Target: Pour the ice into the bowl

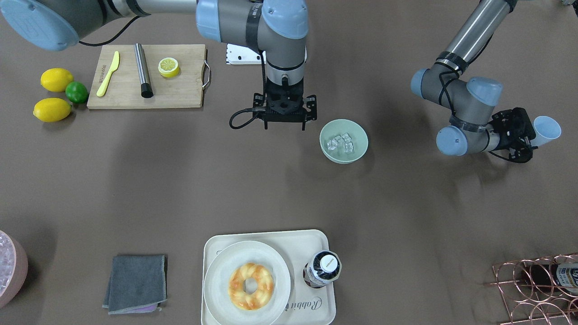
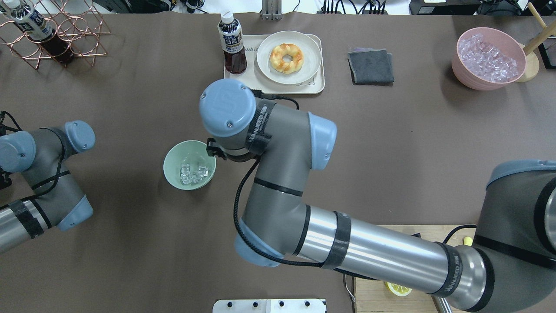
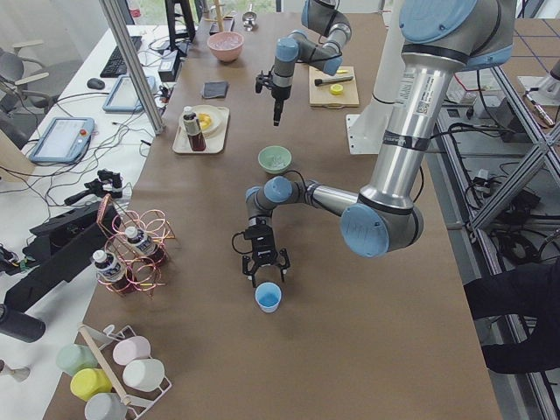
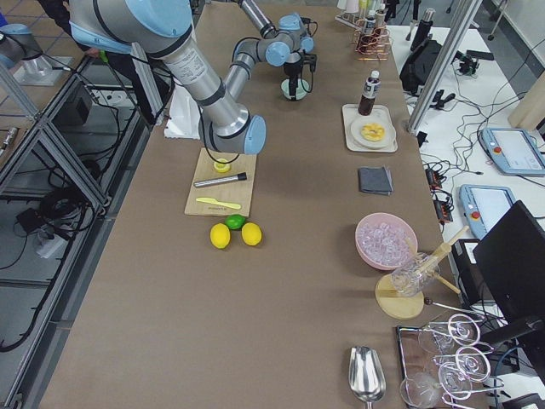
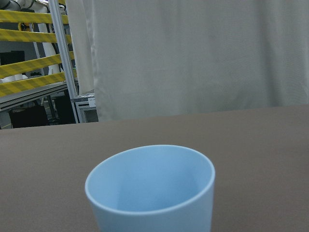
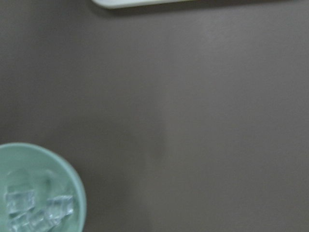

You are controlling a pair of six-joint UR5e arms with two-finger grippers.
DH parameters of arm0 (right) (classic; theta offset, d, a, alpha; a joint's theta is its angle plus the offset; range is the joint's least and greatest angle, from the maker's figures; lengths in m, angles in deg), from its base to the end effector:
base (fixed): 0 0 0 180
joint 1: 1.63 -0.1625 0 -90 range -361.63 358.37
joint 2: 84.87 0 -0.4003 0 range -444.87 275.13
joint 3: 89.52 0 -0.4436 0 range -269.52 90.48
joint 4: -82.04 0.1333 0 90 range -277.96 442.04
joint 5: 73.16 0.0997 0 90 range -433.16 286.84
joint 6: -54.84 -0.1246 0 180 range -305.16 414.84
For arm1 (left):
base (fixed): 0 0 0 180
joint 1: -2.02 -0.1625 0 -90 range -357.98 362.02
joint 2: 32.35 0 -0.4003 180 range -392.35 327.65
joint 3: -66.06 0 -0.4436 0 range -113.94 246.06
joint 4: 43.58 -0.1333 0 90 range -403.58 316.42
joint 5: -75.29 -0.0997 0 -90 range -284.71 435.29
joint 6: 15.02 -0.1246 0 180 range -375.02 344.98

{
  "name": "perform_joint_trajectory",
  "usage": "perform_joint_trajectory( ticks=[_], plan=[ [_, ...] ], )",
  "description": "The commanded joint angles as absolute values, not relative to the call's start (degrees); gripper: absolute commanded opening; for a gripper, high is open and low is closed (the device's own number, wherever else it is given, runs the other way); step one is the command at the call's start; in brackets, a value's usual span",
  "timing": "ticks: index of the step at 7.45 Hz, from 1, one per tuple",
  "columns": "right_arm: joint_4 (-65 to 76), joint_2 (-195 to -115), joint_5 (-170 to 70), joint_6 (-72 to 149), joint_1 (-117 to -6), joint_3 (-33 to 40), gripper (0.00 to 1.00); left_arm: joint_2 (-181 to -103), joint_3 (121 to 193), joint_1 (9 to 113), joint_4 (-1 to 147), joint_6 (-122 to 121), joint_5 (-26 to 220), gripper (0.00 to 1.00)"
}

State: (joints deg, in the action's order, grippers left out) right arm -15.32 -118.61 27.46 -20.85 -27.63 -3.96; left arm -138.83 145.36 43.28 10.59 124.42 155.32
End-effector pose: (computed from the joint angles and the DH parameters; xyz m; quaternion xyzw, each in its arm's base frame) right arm -0.6383 -0.4341 0.0537 0.0494 -0.3832 0.0590 0.9205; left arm 0.3337 -0.4988 0.6578 0.1021 -0.2516 -0.6687 0.6922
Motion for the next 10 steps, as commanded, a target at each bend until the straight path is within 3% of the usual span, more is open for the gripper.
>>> perform_joint_trajectory(
  ticks=[1, 2, 4, 5, 6, 7, 8, 10],
  plan=[
    [-9.22, -111.87, 23.01, -21.10, -21.16, -15.65, 0.99, -138.96, 151.99, 40.18, 3.21, 126.12, 157.99, 0.97],
    [-7.10, -110.98, 22.30, -21.01, -20.53, -19.08, 0.99, -138.96, 156.10, 39.73, -0.13, 125.87, 159.47, 0.97],
    [-3.84, -109.92, 20.97, -21.01, -20.17, -22.80, 0.98, -138.78, 170.93, 40.42, -6.81, 118.71, 159.49, 0.97],
    [-3.83, -109.57, 20.97, -21.10, -20.26, -23.24, 0.98, -139.39, 172.56, 44.00, -6.66, 111.78, 159.58, 0.97],
    [-3.83, -109.56, 20.97, -21.01, -20.52, -23.34, 0.82, -140.62, 172.67, 48.64, -6.23, 102.40, 159.49, 0.97],
    [-3.83, -109.65, 21.06, -20.93, -20.96, -23.51, 0.54, -140.89, 172.93, 53.91, -1.96, 94.31, 159.40, 0.97],
    [-3.83, -109.83, 21.15, -21.01, -21.49, -23.86, 0.41, -140.02, 172.85, 59.36, 3.83, 85.70, 159.40, 0.97],
    [-1.83, -110.18, 21.41, -21.01, -22.19, -25.43, 0.37, -134.95, 172.23, 67.64, 14.11, 70.48, 161.84, 0.97]
  ],
)
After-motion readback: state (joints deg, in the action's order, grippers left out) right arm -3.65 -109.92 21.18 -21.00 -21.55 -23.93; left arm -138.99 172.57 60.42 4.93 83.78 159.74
